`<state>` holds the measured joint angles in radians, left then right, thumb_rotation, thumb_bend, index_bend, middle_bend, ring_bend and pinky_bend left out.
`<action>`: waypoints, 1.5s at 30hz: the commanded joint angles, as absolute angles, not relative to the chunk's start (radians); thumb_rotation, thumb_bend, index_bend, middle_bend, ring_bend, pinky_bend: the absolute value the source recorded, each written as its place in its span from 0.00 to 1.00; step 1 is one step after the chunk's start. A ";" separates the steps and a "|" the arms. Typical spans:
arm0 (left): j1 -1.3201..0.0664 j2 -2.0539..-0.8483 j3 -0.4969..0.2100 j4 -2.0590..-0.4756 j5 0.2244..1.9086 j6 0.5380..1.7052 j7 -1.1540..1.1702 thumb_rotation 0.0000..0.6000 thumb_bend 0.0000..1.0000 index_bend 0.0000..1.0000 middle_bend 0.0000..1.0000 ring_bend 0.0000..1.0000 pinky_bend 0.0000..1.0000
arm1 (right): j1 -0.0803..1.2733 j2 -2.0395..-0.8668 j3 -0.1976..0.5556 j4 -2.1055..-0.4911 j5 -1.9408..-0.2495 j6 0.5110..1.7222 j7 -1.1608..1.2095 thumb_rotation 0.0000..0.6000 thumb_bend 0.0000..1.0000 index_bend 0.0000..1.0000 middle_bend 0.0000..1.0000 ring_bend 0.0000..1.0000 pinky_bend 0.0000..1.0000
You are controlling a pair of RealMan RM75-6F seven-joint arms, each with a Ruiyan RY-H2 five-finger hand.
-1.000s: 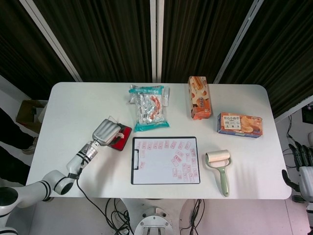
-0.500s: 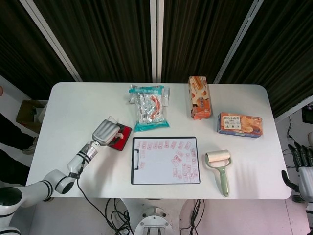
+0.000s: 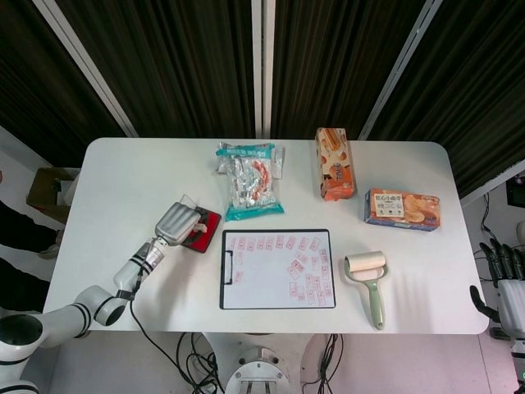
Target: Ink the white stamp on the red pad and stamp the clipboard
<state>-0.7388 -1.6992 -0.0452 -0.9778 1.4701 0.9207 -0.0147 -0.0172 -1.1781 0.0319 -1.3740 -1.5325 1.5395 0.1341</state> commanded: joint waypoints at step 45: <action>-0.741 -1.786 -0.109 -1.410 1.310 0.979 0.450 1.00 0.47 0.70 0.71 1.00 1.00 | -0.031 -1.198 0.024 -1.287 -1.525 1.540 0.241 1.00 0.32 0.00 0.00 0.00 0.00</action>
<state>-0.7333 -1.7652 -0.0912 -1.4240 1.3447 0.9971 0.4286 -0.0310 -1.1984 0.0240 -1.2876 -1.5256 1.5408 0.2409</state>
